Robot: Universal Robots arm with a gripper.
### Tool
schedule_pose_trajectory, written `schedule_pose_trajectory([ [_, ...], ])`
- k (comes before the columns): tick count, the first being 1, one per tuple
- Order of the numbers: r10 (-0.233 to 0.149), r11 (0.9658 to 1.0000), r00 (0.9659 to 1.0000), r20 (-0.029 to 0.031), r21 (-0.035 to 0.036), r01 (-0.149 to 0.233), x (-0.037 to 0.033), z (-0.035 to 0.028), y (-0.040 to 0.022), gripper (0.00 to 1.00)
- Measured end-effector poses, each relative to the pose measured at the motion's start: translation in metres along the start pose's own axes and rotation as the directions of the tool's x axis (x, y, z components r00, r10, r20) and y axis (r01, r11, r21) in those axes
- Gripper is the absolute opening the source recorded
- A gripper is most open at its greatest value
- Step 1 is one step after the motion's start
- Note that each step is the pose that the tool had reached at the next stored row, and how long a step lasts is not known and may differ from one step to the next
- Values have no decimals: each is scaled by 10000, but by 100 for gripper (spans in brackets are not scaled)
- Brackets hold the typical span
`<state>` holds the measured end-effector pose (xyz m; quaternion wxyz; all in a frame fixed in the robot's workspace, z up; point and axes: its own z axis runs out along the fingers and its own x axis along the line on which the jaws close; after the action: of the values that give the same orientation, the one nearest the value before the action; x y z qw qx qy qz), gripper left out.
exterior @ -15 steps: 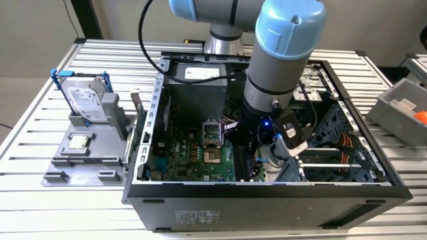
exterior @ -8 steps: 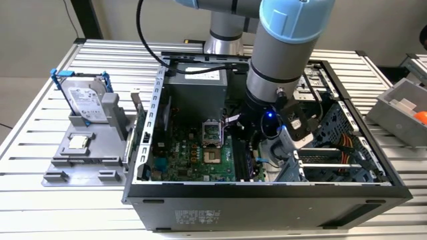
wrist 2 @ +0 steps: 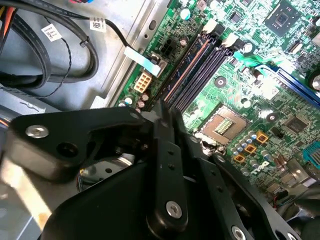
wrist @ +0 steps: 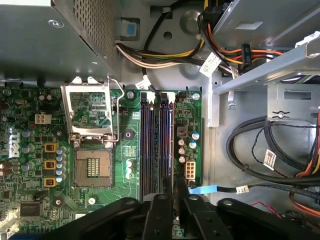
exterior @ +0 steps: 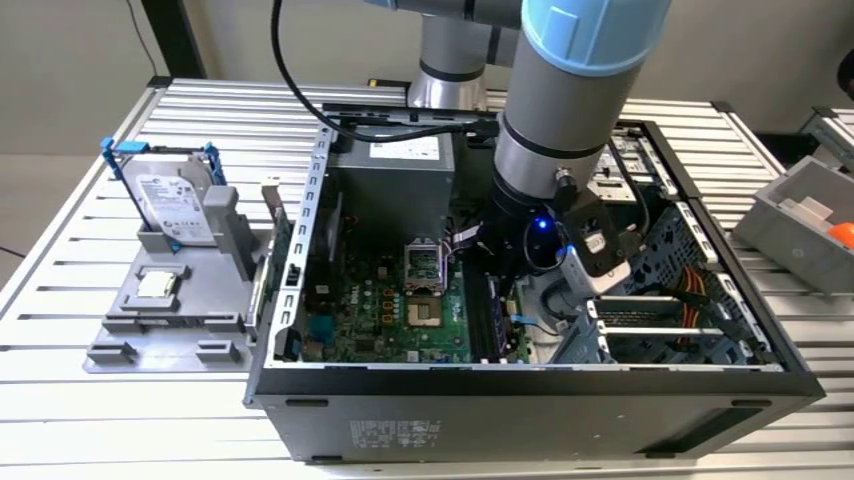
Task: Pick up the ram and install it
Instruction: 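Insert the ram into the slot, then press down the ram until it locks into place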
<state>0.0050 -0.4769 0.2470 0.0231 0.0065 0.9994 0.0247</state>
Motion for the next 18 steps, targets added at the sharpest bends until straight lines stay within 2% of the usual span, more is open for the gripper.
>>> schedule_pose_trajectory([
  [15, -1, 10000, 10000, 3, 0, 1, 1, 0, 0, 0],
  [18, -110, 9999, 9999, -3, -4, 110, 1, 0, 0, 0],
])
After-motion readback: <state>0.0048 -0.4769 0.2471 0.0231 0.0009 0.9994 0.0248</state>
